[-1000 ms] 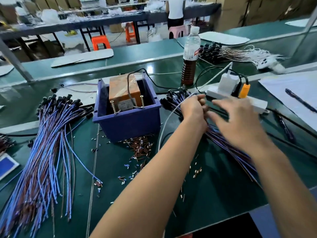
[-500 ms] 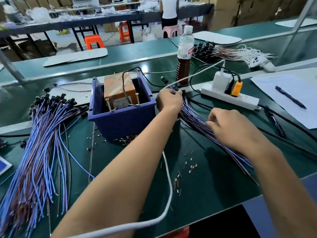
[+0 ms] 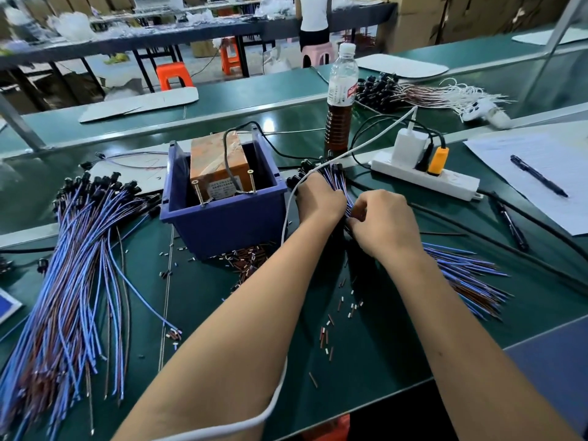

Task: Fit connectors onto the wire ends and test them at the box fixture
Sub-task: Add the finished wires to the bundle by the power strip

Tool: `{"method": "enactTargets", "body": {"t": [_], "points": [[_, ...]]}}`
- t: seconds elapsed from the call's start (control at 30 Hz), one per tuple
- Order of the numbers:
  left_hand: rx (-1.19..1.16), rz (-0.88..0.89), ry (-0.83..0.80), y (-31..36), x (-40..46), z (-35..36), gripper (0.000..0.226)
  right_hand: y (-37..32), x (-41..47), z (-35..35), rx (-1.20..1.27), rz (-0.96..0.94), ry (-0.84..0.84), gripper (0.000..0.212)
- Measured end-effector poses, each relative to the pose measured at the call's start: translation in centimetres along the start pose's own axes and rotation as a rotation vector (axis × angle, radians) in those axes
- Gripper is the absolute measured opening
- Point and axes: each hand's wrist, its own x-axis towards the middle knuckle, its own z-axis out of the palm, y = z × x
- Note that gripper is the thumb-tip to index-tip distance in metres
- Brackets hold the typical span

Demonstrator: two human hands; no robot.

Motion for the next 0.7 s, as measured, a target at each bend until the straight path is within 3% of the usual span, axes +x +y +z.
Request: {"method": "enactTargets", "body": {"t": [0.13, 0.27, 0.53, 0.7], "points": [[0.005, -0.012, -0.093, -0.1, -0.5, -0.7, 0.009, 0.0, 0.5, 0.9, -0.073, 0.025, 0.002, 0.016], [0.035, 0.024, -0.218, -0.2, -1.4, -1.9, 0.007, 0.1, 0.2, 0.8, 0.052, 0.022, 0.053, 0.010], [-0.082, 0.020, -0.660, 0.5, -4.7, -7.6, 0.029, -3.3, -1.1, -1.1, 0.328, -0.104, 0.338, 0.015], [-0.041, 0.033, -0.667, -2.4, -6.8, -14.0, 0.033, -8.6, -3.5, 0.2, 0.503, -0.281, 0.284, 0.013]]}}
